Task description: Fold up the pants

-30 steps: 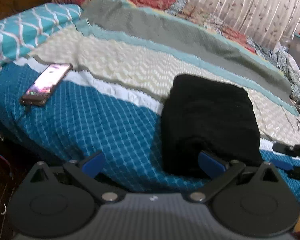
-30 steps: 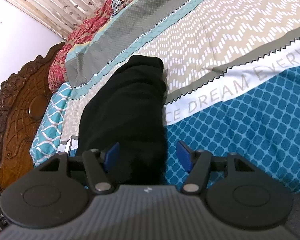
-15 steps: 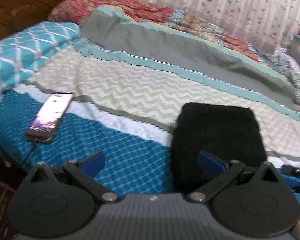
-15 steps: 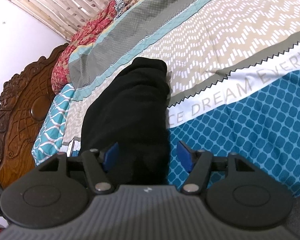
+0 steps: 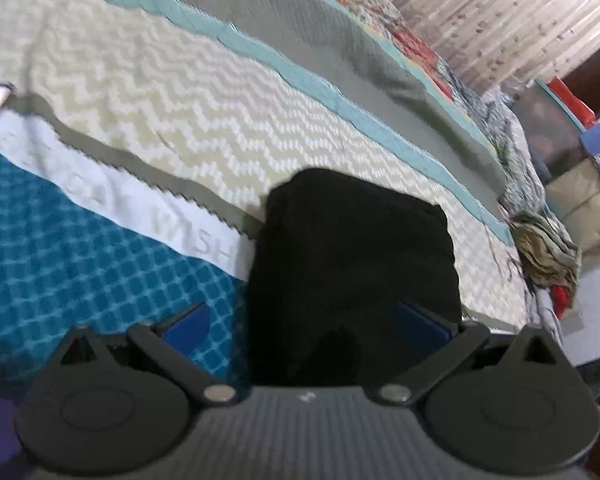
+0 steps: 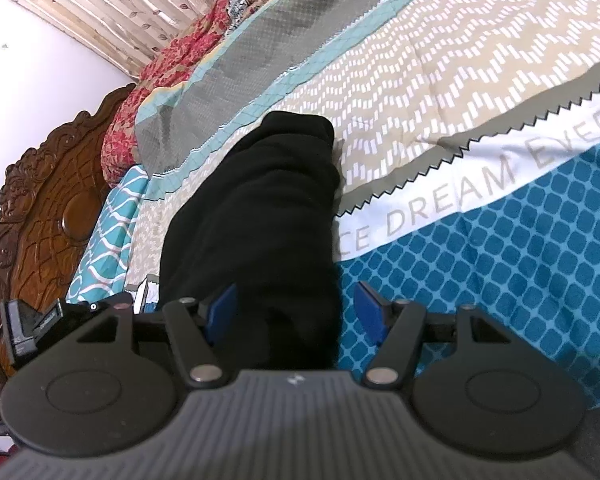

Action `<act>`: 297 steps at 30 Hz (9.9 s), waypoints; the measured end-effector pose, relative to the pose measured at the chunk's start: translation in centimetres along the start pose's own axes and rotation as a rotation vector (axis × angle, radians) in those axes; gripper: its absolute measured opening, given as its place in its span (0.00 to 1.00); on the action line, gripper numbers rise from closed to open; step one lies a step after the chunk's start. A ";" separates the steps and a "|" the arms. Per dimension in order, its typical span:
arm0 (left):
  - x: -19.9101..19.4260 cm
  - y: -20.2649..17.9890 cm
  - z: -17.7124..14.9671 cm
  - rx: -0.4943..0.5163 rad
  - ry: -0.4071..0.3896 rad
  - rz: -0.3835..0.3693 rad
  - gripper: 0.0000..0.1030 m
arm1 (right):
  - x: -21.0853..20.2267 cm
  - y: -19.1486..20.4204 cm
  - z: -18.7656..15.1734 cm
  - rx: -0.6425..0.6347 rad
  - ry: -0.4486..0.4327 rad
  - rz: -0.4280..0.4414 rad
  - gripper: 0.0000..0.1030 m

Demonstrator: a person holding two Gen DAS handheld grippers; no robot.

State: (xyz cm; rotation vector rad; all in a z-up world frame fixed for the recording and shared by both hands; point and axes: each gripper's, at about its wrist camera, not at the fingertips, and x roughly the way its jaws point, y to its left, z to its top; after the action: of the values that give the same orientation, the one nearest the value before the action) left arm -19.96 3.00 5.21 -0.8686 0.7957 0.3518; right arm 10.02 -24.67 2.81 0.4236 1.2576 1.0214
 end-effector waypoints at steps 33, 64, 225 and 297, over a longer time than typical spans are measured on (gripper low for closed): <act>10.0 -10.5 -2.0 0.236 0.091 -0.088 0.56 | -3.9 -2.6 1.4 -0.093 -0.124 -0.065 0.36; 12.1 -11.8 0.6 0.115 0.226 -0.155 0.37 | -4.8 -1.6 1.8 0.083 -0.111 0.035 0.38; 5.5 -19.9 -4.3 0.412 -0.024 0.660 1.00 | -4.9 5.0 -4.1 -0.168 -0.378 -0.416 1.00; 6.8 -18.4 -5.1 0.405 0.054 0.697 1.00 | -5.3 4.6 -4.3 -0.138 -0.407 -0.417 1.00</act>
State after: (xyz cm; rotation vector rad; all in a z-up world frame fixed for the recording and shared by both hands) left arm -7.29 -12.55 8.08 -0.1992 1.1628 0.7485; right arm 4.39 -27.70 8.05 0.2316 0.8545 0.6217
